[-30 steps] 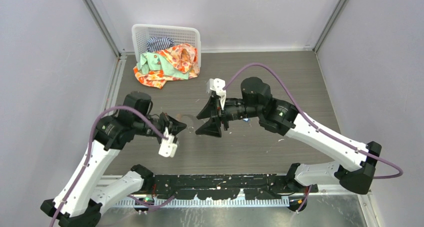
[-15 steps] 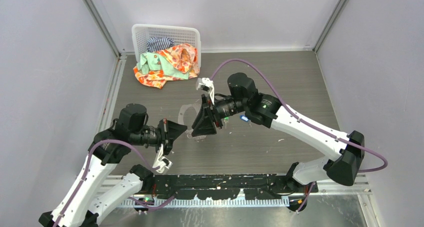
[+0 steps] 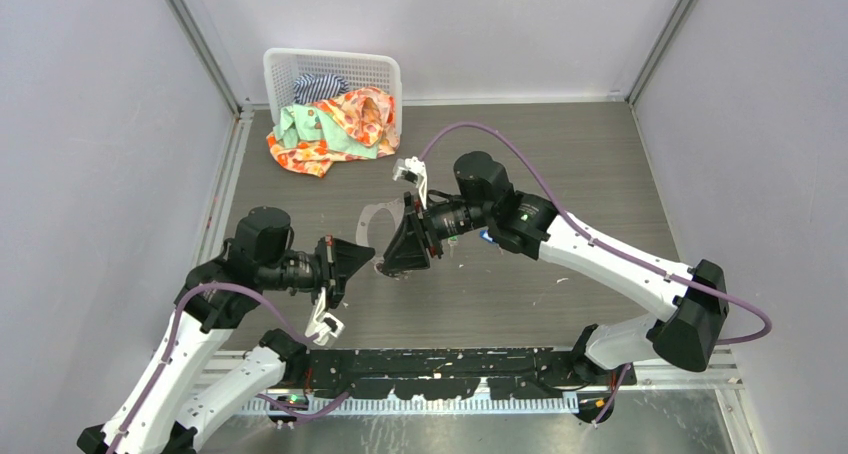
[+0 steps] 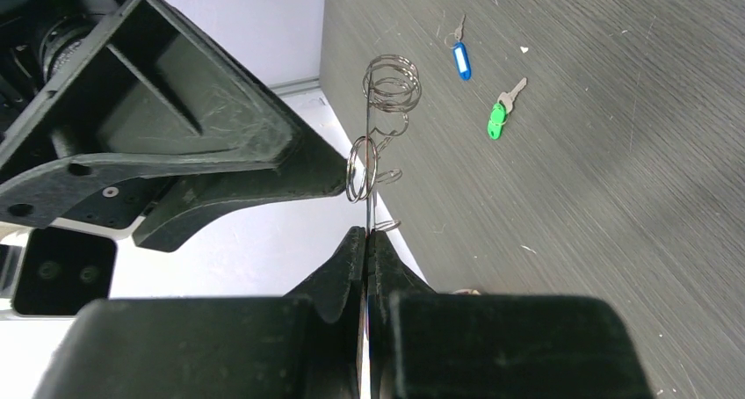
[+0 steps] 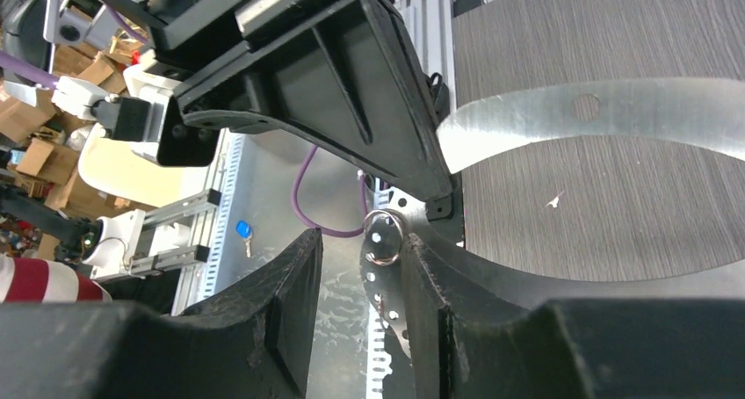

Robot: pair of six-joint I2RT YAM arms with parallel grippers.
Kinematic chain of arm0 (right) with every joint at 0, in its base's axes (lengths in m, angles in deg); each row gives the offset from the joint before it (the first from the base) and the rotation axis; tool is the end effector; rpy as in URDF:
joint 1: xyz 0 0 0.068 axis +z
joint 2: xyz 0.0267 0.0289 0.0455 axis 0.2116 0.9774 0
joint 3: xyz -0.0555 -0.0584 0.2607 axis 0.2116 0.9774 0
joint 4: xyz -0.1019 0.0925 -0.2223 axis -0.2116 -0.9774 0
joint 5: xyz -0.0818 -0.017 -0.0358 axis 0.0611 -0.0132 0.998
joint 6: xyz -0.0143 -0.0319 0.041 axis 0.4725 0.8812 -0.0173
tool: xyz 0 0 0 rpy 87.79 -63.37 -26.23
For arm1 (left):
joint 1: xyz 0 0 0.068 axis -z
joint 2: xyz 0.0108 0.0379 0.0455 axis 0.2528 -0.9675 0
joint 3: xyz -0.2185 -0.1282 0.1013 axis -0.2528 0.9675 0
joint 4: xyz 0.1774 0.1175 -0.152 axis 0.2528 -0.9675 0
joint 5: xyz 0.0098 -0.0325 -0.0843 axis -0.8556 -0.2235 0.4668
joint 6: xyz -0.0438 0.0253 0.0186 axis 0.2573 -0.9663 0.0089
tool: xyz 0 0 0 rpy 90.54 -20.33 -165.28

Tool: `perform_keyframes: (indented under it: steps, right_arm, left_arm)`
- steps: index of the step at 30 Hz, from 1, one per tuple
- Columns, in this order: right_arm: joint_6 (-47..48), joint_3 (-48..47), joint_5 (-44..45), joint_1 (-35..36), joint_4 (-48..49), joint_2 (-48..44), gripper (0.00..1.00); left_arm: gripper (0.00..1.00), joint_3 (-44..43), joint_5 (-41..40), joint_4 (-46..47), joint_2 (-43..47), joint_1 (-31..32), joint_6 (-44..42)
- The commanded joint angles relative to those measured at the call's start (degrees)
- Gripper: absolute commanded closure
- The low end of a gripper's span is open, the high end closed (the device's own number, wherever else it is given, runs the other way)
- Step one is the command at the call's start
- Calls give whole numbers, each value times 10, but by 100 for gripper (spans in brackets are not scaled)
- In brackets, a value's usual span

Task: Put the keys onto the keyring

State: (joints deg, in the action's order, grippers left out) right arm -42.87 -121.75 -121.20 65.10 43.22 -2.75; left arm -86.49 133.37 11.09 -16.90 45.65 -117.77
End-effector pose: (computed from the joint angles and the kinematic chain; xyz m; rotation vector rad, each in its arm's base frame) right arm 0.1667 0.2635 0.3728 -1.1945 1.7147 1.5865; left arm 0.0801 -0.0768 0.3568 2.0008 0.2819 0.0124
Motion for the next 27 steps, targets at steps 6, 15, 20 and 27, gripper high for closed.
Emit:
perform_keyframes:
  steps: [6,15,20,27]
  right_arm:
    - [-20,11,20,2,26,-7,59]
    - [-44,19,18,2,55,-2,65]
    - [-50,20,21,1,59,1,69]
    - [-51,28,24,2,57,-1,70]
  left_arm:
    - [100,-3,26,38,4,1,-13]
    - [100,-13,14,42,-6,1,13]
    - [100,-16,10,43,-8,1,22]
    - [100,-30,0,45,-20,1,57]
